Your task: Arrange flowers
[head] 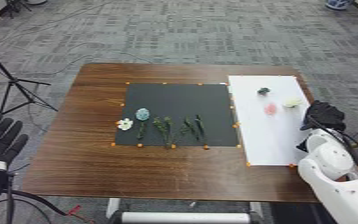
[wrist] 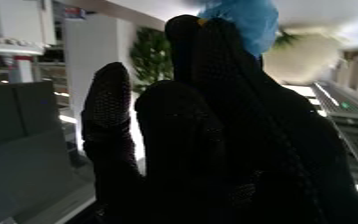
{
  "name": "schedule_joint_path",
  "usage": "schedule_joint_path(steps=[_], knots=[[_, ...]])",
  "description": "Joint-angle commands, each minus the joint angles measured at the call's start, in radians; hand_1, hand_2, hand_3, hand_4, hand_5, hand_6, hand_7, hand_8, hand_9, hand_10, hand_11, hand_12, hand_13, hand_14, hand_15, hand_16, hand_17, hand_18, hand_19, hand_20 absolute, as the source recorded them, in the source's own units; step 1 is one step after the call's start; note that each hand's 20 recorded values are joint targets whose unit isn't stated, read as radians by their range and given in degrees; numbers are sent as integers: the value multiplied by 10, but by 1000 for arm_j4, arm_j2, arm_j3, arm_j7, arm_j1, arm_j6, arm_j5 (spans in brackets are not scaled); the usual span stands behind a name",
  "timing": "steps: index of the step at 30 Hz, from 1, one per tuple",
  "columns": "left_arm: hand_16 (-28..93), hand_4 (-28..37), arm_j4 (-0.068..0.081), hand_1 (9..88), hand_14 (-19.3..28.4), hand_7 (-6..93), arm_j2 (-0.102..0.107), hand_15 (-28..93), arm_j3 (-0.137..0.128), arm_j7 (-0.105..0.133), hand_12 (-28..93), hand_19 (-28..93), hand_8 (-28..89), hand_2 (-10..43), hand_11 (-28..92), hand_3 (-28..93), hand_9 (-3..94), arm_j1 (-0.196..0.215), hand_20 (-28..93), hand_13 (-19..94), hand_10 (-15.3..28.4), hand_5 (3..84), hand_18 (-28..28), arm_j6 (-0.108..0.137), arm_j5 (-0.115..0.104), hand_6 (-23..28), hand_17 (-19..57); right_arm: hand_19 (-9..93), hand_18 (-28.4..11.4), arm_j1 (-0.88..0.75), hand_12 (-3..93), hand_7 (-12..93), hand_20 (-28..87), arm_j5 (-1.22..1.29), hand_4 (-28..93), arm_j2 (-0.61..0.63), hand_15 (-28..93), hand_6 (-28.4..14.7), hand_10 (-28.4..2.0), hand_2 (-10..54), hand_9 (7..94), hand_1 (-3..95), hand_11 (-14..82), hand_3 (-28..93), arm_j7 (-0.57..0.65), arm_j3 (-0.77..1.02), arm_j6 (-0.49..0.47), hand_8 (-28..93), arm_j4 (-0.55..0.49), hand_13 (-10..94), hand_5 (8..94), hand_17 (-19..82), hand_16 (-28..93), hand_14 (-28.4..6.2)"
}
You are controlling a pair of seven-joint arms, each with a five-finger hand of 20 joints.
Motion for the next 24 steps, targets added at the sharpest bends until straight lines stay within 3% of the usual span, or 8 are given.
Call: schedule_joint_path(steps=[1, 8, 13, 24], knots=[[-28, -283, -12, 230, 135, 130, -3, 296, -24, 9, 134, 192, -75, 207, 207, 666, 342, 27, 128, 241, 143, 390, 105, -4, -2, 88, -34, 775, -226, 49, 469, 283, 401, 78, -283, 22, 676, 3, -72, -95, 860, 670, 134, 664, -119, -111, 92, 56, -218, 759, 766, 339, 421, -55], [-27, -283, -10, 230, 135, 129, 1, 296, -17, 14, 134, 193, -75, 206, 207, 667, 341, 24, 128, 241, 144, 390, 105, -1, -5, 88, -35, 778, -224, 237, 474, 282, 402, 214, -283, -103, 681, 2, -72, -95, 852, 667, 136, 668, -255, -303, 68, 51, -304, 756, 761, 334, 422, -56], [-27, -283, -4, 230, 135, 130, 12, 295, 10, 7, 134, 191, -75, 206, 206, 667, 341, -2, 127, 241, 143, 390, 105, -1, -1, 88, -34, 779, -224, 371, 471, 284, 402, 211, -283, -221, 685, 3, -72, -95, 852, 666, 137, 670, -302, -443, 15, 48, -218, 751, 759, 331, 422, -59], [-27, -283, 2, 231, 136, 130, 21, 296, 28, -4, 134, 191, -75, 205, 207, 666, 342, -16, 129, 241, 144, 389, 105, 10, 0, 87, -34, 778, -222, 507, 469, 293, 401, 226, -283, -382, 689, 6, -70, -95, 849, 663, 141, 671, -365, -633, -26, 41, -31, 747, 752, 328, 417, -59]])
